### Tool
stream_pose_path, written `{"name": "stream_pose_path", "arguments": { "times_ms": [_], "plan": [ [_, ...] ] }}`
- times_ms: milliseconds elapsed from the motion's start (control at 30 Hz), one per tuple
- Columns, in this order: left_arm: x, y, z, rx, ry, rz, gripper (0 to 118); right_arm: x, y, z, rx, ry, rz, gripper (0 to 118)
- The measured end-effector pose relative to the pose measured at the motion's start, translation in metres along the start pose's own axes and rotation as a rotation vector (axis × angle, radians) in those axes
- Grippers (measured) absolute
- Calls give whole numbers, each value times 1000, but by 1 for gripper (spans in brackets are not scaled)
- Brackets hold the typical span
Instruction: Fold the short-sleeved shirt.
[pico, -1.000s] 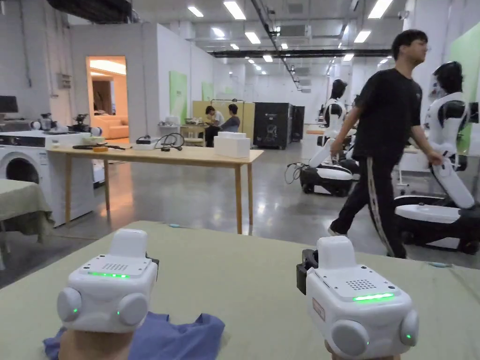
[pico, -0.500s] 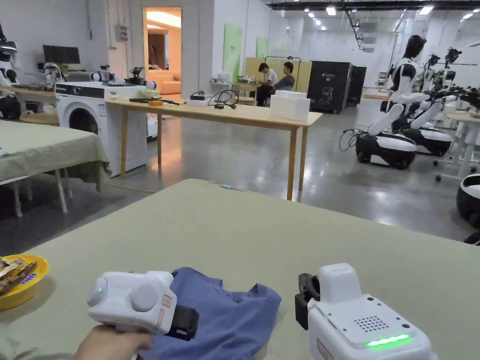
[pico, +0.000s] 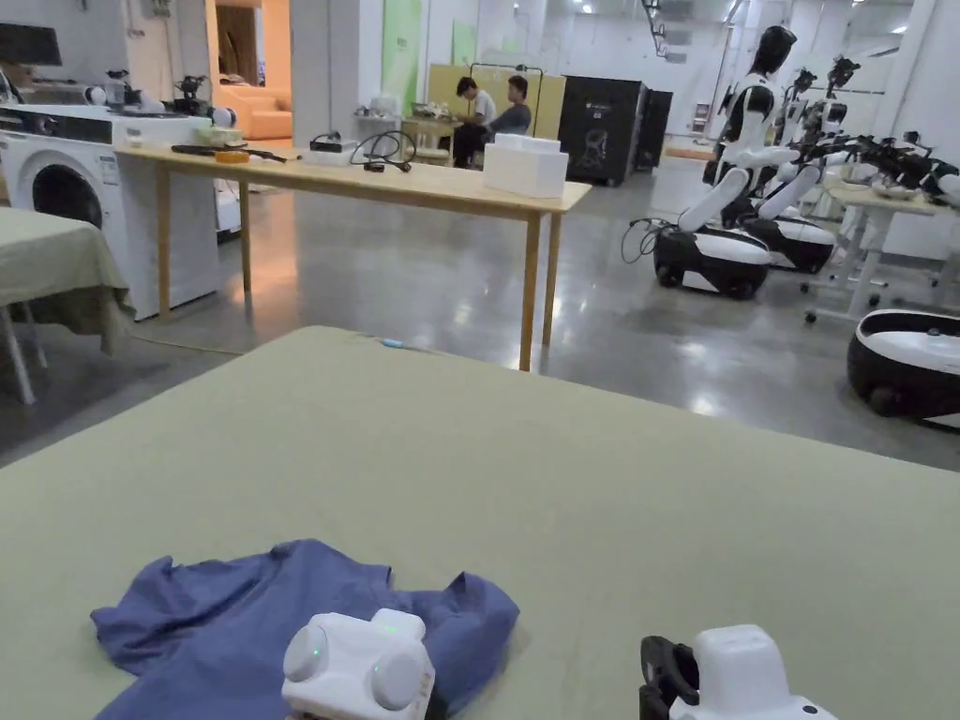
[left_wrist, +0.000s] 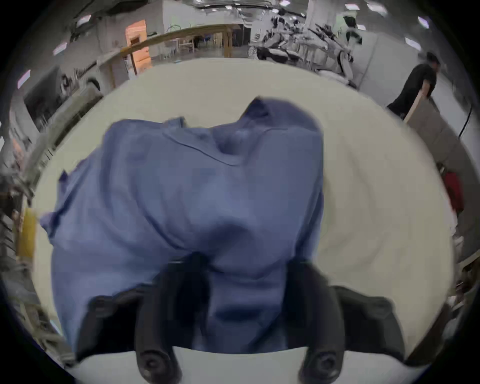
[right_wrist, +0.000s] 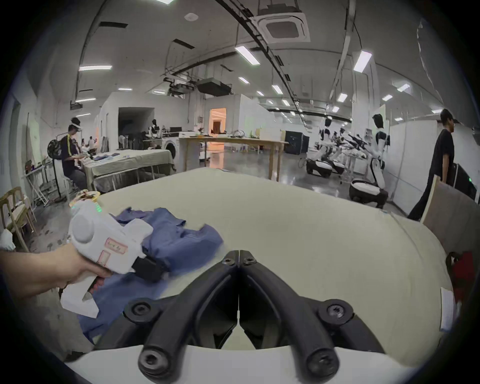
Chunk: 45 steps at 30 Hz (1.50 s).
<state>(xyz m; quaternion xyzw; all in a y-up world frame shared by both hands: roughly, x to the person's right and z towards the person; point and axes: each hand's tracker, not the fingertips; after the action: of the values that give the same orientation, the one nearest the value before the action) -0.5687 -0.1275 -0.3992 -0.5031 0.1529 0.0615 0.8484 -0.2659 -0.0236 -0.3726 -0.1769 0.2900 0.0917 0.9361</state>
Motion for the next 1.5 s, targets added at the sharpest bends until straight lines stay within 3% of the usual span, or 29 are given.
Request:
{"name": "stream_pose_path", "arguments": {
  "times_ms": [133, 267, 333, 567, 833, 967, 1067, 1167, 1300, 1333, 1367, 1400, 1433, 1467, 1500],
  "plan": [
    [-41, 2, 6, 31, -172, 215, 10, 18, -8, 1, -7, -29, -49, 1],
    [-34, 12, 14, 99, -192, 210, 8, 34, -12, 12, -9, -60, -90, 1],
    [-24, 23, 30, 159, -277, 256, 8, 46, -13, 24, 1, -78, -114, 1],
    [102, 55, 111, 333, -462, 89, 8, 101, -7, 96, 61, -213, -138, 1],
    [325, 52, 188, 380, -668, -238, 8, 180, -3, 205, 122, -417, -125, 1],
    [431, 8, 181, 309, -632, -462, 8, 213, -20, 240, 108, -489, -122, 1],
    [486, -41, 144, 193, -528, -582, 8, 233, -40, 254, 82, -526, -139, 1],
    [512, -84, 120, 100, -516, -578, 8, 251, -61, 262, 58, -546, -170, 1],
    [513, -103, 114, 128, -505, -549, 10, 268, -78, 265, 38, -555, -193, 1],
    [505, -92, 110, 131, -528, -542, 16, 270, -80, 264, 35, -555, -202, 1],
    [501, -93, 116, 134, -562, -516, 39, 270, -82, 263, 35, -554, -206, 1],
    [495, -94, 124, 131, -603, -486, 99, 270, -82, 262, 38, -551, -209, 1],
    [486, -84, 129, 125, -634, -467, 118, 269, -81, 261, 40, -545, -213, 1],
    [471, -84, 144, 225, -741, -393, 113, 268, -80, 260, 44, -536, -216, 1],
    [456, -86, 156, 227, -687, -422, 112, 266, -78, 258, 50, -527, -216, 1]
  ]
}}
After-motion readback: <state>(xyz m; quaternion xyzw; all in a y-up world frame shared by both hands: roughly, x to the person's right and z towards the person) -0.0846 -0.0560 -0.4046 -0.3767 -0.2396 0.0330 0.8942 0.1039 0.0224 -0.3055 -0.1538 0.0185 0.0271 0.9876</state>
